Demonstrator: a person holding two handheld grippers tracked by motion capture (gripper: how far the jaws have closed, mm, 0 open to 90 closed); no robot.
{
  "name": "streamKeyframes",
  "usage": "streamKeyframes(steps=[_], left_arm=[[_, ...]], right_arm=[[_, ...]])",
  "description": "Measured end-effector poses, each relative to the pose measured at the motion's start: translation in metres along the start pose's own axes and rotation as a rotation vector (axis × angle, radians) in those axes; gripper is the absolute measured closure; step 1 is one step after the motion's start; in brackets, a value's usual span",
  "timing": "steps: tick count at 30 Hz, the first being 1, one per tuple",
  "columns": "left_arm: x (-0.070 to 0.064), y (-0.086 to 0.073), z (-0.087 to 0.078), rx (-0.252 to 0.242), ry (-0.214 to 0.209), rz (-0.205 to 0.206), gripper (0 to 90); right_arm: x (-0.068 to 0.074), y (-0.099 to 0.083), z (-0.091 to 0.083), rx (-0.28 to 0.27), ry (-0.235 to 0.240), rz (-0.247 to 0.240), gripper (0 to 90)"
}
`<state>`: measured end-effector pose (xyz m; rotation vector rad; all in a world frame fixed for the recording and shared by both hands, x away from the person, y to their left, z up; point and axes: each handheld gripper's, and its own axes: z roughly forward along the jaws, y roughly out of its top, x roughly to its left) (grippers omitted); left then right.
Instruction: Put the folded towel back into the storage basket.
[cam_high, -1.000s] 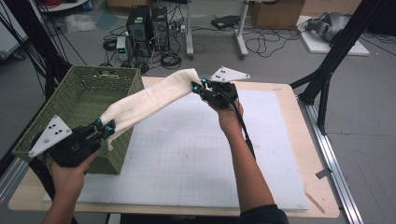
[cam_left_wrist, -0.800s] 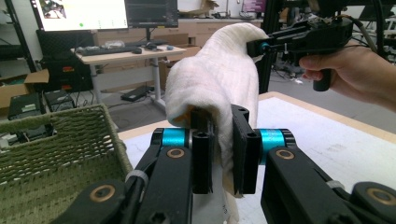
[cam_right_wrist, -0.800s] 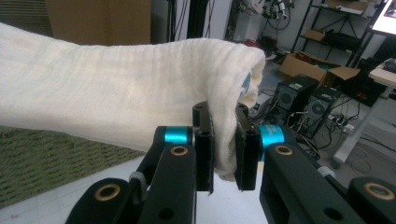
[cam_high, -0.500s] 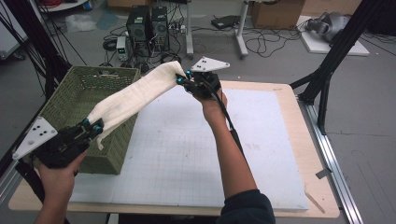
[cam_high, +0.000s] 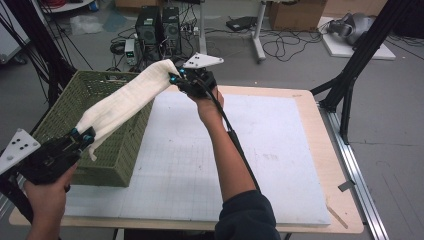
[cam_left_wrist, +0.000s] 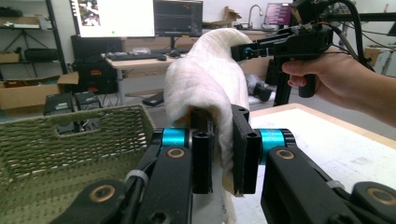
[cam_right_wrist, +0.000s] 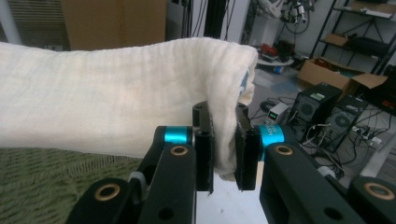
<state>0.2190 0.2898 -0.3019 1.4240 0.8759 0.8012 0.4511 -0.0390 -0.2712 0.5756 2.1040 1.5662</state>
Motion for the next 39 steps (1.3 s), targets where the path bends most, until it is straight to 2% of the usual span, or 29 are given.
streamKeyframes(steps=[12,19,36,39], left_arm=[[0.012,-0.005,-0.014,0.01,0.061,-0.011,80.2],[0.02,-0.009,-0.02,0.017,0.09,-0.033,80.1],[0.031,-0.014,-0.027,0.027,0.136,-0.047,80.1],[0.031,-0.015,-0.028,0.034,0.144,-0.043,80.0]], right_arm=[[0.012,0.012,0.044,-0.011,0.031,0.034,81.6],[0.021,0.02,0.068,0.01,0.038,0.026,81.6],[0.038,0.027,0.112,0.039,0.045,0.015,81.5],[0.041,0.027,0.119,0.045,0.045,0.026,81.5]])
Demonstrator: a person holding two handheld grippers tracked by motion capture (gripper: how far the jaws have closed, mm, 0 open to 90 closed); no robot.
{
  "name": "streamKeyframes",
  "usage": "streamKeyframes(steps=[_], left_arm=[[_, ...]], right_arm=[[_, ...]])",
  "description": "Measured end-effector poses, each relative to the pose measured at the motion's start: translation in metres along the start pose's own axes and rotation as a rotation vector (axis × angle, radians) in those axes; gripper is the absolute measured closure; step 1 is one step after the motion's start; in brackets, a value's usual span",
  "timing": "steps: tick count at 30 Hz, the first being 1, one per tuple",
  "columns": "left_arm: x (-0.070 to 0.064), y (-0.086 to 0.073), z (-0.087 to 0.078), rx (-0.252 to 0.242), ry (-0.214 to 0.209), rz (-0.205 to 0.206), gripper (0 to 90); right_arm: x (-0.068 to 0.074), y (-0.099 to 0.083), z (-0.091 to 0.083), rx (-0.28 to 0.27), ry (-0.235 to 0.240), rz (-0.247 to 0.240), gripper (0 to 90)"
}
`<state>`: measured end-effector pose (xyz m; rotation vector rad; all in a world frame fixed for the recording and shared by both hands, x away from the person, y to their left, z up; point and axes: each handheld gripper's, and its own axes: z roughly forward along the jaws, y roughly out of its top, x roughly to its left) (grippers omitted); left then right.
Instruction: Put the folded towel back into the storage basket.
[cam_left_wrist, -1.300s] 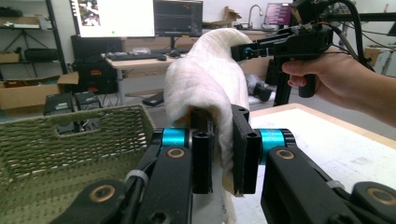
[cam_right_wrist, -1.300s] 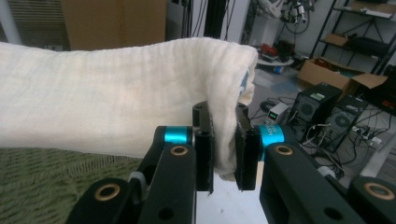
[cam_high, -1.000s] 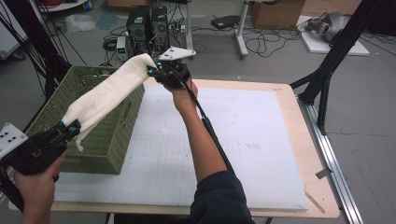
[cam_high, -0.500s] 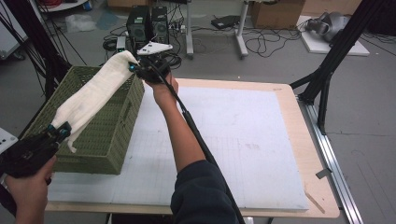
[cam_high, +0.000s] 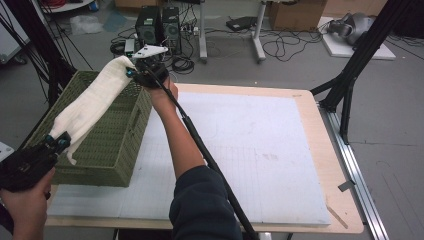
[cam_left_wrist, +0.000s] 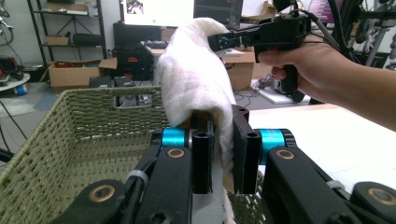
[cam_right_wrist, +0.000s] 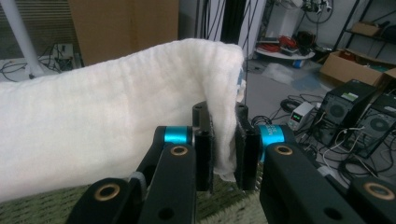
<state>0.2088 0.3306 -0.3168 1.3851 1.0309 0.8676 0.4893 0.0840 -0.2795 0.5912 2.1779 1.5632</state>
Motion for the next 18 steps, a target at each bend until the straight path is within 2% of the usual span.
streamKeyframes(steps=[2,7,9,11,12,14,18], left_arm=[[0.001,0.0,-0.001,0.005,0.008,0.006,80.0],[0.006,-0.003,0.0,0.015,0.026,-0.007,77.9],[0.008,-0.006,0.004,0.044,0.05,-0.023,66.0],[0.012,-0.009,0.007,0.059,0.068,-0.049,49.1],[0.013,-0.01,0.007,0.056,0.074,-0.058,44.7],[0.014,-0.011,0.007,0.057,0.082,-0.069,41.1],[0.014,-0.009,0.007,0.054,0.079,-0.078,40.6]], right_arm=[[0.002,0.002,0.006,0.013,0.005,0.007,81.5],[0.012,0.008,0.023,0.04,0.004,-0.023,81.5],[0.015,0.009,0.03,0.027,-0.014,-0.007,76.2],[0.017,0.006,0.037,0.018,-0.063,0.014,64.8],[0.018,0.005,0.04,0.028,-0.083,0.023,60.4],[0.019,0.0,0.045,0.039,-0.104,0.044,50.1],[0.02,-0.004,0.042,0.056,-0.098,0.044,49.8]])
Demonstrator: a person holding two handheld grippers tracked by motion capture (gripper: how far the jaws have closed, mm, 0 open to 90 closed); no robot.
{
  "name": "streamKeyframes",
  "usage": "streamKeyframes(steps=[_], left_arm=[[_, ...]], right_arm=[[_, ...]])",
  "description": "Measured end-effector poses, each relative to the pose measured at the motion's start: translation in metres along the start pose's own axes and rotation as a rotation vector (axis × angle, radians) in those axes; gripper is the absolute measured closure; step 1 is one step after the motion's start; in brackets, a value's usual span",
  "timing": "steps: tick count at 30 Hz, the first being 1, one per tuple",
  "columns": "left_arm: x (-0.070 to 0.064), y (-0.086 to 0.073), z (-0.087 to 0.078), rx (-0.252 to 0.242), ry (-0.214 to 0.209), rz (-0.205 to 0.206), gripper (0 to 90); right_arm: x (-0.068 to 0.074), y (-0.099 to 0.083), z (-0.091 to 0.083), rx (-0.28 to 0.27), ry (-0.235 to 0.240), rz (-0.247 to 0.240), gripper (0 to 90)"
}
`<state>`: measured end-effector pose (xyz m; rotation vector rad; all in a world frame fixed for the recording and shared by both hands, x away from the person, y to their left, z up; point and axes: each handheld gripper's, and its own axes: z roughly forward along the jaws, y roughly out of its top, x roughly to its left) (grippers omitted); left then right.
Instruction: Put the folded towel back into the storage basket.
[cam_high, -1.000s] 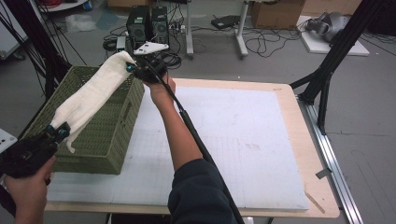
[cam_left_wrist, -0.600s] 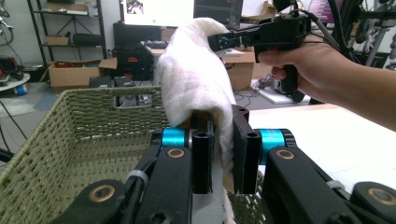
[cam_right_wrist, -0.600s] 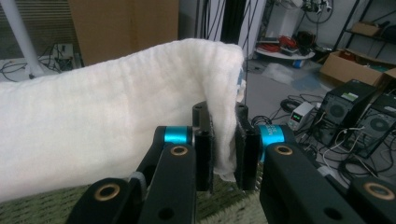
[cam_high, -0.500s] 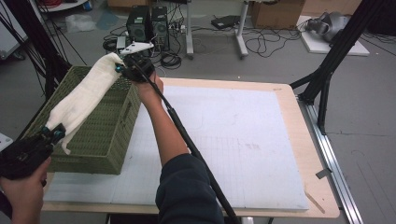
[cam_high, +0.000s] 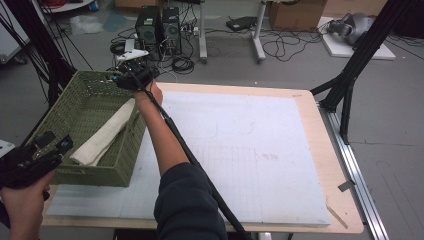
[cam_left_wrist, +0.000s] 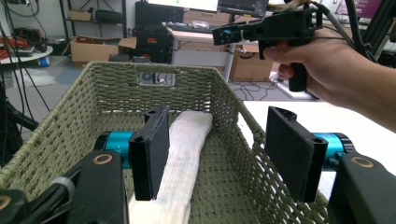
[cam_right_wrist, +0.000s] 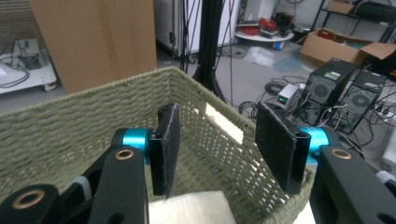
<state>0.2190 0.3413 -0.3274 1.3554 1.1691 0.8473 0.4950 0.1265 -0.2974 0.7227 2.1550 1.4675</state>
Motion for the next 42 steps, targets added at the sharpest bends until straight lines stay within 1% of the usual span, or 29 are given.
streamKeyframes(steps=[2,5,7,9,10,13,14,15,17,19,21,25,28,30,32,34,39,42], left_arm=[[-0.001,0.0,0.0,-0.001,-0.004,0.005,40.6],[-0.003,0.0,0.001,0.0,-0.005,0.013,39.8],[-0.005,0.0,0.002,-0.005,-0.007,0.017,37.5],[-0.006,0.001,0.004,0.001,-0.03,0.026,36.2],[-0.007,0.0,0.005,0.009,-0.033,0.027,36.3],[-0.009,0.0,0.008,0.005,-0.064,-0.012,32.9],[-0.01,0.0,0.01,0.005,-0.071,-0.011,31.5],[-0.011,0.0,0.011,0.003,-0.072,-0.009,28.7],[-0.014,0.0,0.013,-0.004,-0.089,-0.009,25.9],[-0.017,0.001,0.015,-0.008,-0.102,-0.012,23.6],[-0.02,0.001,0.018,-0.005,-0.108,-0.012,18.4],[-0.028,0.0,0.024,0.0,-0.152,0.003,18.2],[-0.033,0.0,0.028,0.004,-0.2,-0.005,18.4],[-0.037,0.0,0.032,0.011,-0.242,-0.003,20.0],[-0.04,0.0,0.034,0.006,-0.255,-0.004,20.7],[-0.044,0.0,0.038,0.007,-0.277,-0.003,20.7],[-0.056,-0.001,0.046,0.008,-0.323,0.028,20.3],[-0.061,-0.001,0.051,0.016,-0.352,0.037,20.3]], right_arm=[[-0.001,-0.002,-0.005,0.002,0.002,-0.011,49.4],[-0.005,-0.005,-0.016,0.002,0.009,-0.004,48.0],[-0.008,-0.007,-0.023,-0.004,0.017,-0.006,46.8],[-0.011,-0.008,-0.032,-0.008,0.031,-0.011,46.2],[-0.012,-0.009,-0.037,-0.013,0.035,-0.012,45.4],[-0.019,-0.013,-0.05,-0.026,0.066,0.01,40.2],[-0.021,-0.014,-0.054,-0.024,0.07,0.02,36.9],[-0.024,-0.016,-0.059,-0.019,0.075,0.023,35.5],[-0.029,-0.019,-0.067,-0.02,0.081,0.021,34.5],[-0.032,-0.022,-0.073,-0.016,0.084,0.025,31.6],[-0.036,-0.026,-0.08,-0.01,0.095,0.028,29.8],[-0.042,-0.034,-0.095,0.009,0.094,0.023,26.3],[-0.046,-0.04,-0.107,0.015,0.091,0.022,23.7],[-0.048,-0.043,-0.114,0.021,0.09,0.015,22.7],[-0.051,-0.047,-0.124,0.031,0.084,0.009,21.6],[-0.053,-0.05,-0.132,0.029,0.08,0.011,21.1],[-0.06,-0.059,-0.156,0.02,0.064,0.014,20.0],[-0.063,-0.067,-0.171,0.021,0.049,0.01,19.8]])
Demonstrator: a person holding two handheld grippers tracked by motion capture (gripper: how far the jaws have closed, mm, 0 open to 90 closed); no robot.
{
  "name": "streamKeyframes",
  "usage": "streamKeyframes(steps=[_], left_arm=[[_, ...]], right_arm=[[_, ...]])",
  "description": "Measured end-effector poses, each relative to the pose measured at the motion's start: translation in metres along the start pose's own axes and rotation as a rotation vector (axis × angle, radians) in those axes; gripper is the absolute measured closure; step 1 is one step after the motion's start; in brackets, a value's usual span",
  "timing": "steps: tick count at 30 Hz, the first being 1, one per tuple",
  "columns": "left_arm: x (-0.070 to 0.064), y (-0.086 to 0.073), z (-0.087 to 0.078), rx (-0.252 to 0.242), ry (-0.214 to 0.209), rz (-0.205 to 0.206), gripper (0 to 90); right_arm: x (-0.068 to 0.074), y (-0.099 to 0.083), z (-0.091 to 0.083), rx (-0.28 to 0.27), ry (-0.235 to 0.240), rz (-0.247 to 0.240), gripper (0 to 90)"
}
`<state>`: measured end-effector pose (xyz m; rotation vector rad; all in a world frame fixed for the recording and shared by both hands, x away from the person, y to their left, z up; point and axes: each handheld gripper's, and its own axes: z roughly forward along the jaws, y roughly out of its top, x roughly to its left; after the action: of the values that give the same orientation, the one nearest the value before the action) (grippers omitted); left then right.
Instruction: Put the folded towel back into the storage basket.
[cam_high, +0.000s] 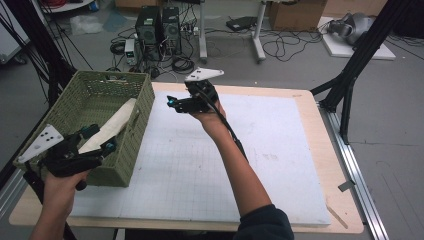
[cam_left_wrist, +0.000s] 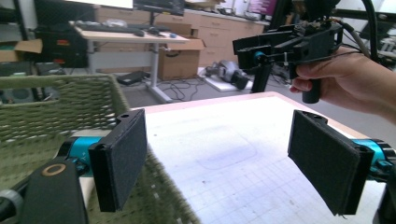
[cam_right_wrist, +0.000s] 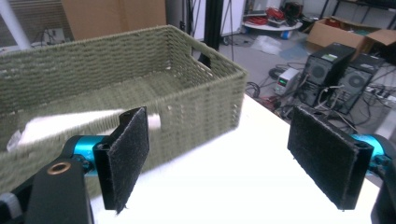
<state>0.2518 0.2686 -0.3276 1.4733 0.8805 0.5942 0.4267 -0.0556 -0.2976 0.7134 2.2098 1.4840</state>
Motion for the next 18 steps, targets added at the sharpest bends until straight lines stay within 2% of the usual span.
streamKeyframes(steps=[5,12,16,18], left_arm=[[-0.007,-0.002,0.012,0.018,-0.045,0.018,20.3],[-0.019,-0.006,0.029,0.019,-0.108,0.035,20.3],[-0.025,-0.01,0.038,0.026,-0.159,0.022,20.9],[-0.03,-0.012,0.043,0.031,-0.178,0.029,20.9]], right_arm=[[-0.004,-0.014,-0.027,0.0,-0.031,-0.015,19.4],[-0.011,-0.039,-0.068,-0.007,-0.078,0.008,18.9],[-0.012,-0.057,-0.095,-0.007,-0.119,0.014,18.9],[-0.012,-0.067,-0.108,-0.01,-0.141,0.009,18.9]])
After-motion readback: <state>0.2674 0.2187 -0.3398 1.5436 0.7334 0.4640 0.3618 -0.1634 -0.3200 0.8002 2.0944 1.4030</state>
